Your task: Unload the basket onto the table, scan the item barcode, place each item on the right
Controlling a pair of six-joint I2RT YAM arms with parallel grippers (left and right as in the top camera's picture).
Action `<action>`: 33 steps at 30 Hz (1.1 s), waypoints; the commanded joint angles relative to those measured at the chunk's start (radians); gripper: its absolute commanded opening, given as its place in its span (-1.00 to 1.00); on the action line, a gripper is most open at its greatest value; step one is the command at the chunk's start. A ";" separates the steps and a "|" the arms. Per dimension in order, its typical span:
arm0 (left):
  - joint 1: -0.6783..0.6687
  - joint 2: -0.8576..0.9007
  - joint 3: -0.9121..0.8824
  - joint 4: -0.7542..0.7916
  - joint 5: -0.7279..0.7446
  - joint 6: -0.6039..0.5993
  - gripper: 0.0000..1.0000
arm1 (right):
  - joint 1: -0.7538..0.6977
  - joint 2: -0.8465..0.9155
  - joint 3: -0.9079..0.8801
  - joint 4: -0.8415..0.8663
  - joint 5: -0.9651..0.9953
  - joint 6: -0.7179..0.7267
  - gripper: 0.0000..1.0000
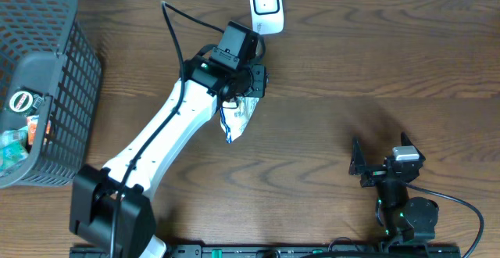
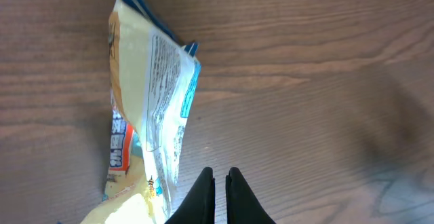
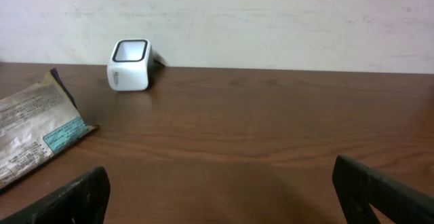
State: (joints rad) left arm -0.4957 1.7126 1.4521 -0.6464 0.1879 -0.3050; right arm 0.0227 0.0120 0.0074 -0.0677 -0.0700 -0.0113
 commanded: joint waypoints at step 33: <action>0.034 0.143 -0.013 -0.023 -0.343 0.129 -0.83 | -0.002 -0.005 -0.001 -0.004 0.008 -0.005 0.99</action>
State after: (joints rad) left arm -0.4881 1.9217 1.4250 -0.6697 -0.1192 -0.1825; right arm 0.0227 0.0120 0.0074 -0.0677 -0.0700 -0.0113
